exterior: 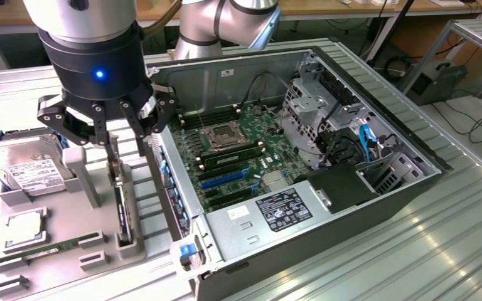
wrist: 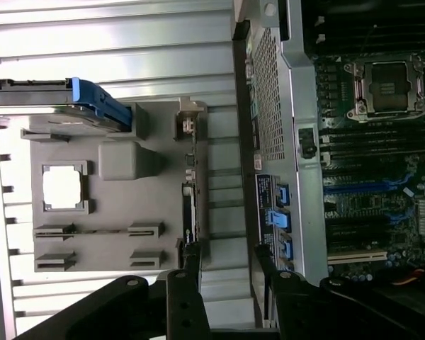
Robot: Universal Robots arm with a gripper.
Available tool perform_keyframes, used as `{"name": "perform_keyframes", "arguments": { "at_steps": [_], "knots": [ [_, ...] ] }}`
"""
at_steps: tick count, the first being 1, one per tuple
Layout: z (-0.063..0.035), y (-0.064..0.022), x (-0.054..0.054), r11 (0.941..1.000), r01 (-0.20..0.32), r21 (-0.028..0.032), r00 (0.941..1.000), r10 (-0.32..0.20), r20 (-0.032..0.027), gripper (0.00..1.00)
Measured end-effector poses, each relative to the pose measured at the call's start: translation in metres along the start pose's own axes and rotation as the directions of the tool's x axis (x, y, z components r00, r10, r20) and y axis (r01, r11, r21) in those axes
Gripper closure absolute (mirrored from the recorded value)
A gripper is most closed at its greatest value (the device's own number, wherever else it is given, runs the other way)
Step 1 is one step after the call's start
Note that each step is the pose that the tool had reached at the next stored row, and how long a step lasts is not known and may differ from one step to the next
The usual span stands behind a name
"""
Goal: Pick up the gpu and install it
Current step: 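Pick up the gpu and move the gpu toward the slot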
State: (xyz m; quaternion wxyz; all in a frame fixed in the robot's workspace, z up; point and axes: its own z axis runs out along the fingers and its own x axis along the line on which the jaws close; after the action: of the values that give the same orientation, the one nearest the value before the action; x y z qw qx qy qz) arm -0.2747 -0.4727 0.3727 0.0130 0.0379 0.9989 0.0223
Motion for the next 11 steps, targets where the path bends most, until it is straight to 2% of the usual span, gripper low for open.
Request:
{"name": "perform_keyframes", "arguments": {
  "at_steps": [11],
  "knots": [
    [0.0033, -0.0004, 0.0035, 1.0000, 0.000, 0.0000, 1.0000, 0.000, 0.0000, 0.58]
  ]
}}
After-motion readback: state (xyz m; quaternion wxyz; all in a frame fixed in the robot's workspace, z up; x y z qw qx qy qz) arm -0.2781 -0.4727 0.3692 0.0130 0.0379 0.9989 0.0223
